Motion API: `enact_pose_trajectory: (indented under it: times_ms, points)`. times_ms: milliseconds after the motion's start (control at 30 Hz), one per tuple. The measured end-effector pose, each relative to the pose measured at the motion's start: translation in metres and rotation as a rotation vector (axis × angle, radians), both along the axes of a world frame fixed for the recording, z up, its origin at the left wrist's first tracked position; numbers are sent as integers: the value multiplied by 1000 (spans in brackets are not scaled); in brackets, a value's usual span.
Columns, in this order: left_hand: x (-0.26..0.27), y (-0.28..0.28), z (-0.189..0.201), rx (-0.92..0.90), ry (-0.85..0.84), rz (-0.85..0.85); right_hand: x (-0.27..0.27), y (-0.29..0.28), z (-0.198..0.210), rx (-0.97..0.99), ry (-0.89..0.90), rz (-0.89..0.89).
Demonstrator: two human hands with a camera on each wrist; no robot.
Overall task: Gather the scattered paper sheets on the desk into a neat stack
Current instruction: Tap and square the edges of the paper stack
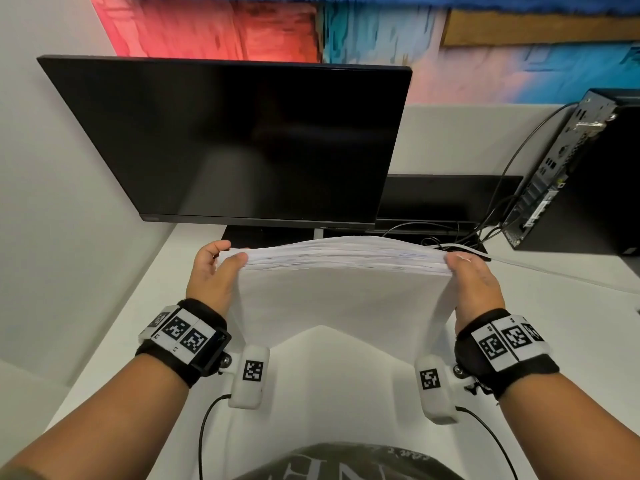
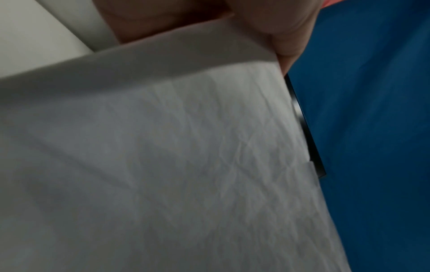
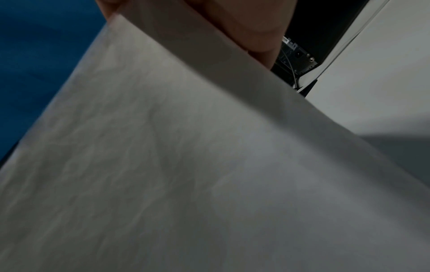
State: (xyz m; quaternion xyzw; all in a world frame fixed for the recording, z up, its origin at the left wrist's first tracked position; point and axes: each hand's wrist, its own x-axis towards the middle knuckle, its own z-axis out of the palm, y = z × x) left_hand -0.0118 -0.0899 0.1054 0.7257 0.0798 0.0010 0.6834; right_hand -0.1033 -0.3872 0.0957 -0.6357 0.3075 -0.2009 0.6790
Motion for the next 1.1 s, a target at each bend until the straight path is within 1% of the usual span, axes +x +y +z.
enact_pose_trajectory:
  times_ms: [67, 167, 333, 433, 533, 567, 633, 667, 700, 767, 833, 900, 967, 1033, 1100]
  points:
    - [-1, 0, 0, -13, 32, -29, -1, 1, -3, 24, -3, 6]
    - [-4, -2, 3, -30, 26, -78, -2, 1, -8, 27, 33, 20]
    - [-2, -4, 3, -35, 17, -69, 2, 0, -9, 41, 18, -27]
    - [0, -2, 0, -25, -5, -82, 2, -4, -7, 22, -19, -19]
    - [0, 3, -8, -46, -36, -188, -3, -5, -10, 15, -59, 105]
    - [2, 5, -14, -58, -48, -230, -6, -7, -16, 20, -56, 164]
    - [1, 6, -22, -22, -22, -290, -12, -6, -24, 39, -5, 252]
    - [-2, 5, -24, 19, 5, -293, -14, -4, -27, 33, 38, 246]
    - [-6, 2, -23, 49, 24, -255, -16, -1, -29, 30, 65, 203]
    - [-13, -5, -17, 120, 20, -134, -18, 4, -29, 37, 54, 98]
    - [-19, -9, -10, 136, -69, -76, -21, 11, -23, 31, -32, 37]
    - [-24, -11, 1, 196, -199, -72, -22, 15, -15, 53, -108, -5]
    - [-24, -10, 6, 252, -279, -77, -22, 14, -14, 79, -185, -10]
    - [-20, -8, 4, 282, -259, -90, -21, 14, -14, 71, -195, -14]
    - [-15, -8, -3, 292, -151, -106, -20, 14, -17, 62, -181, 1]
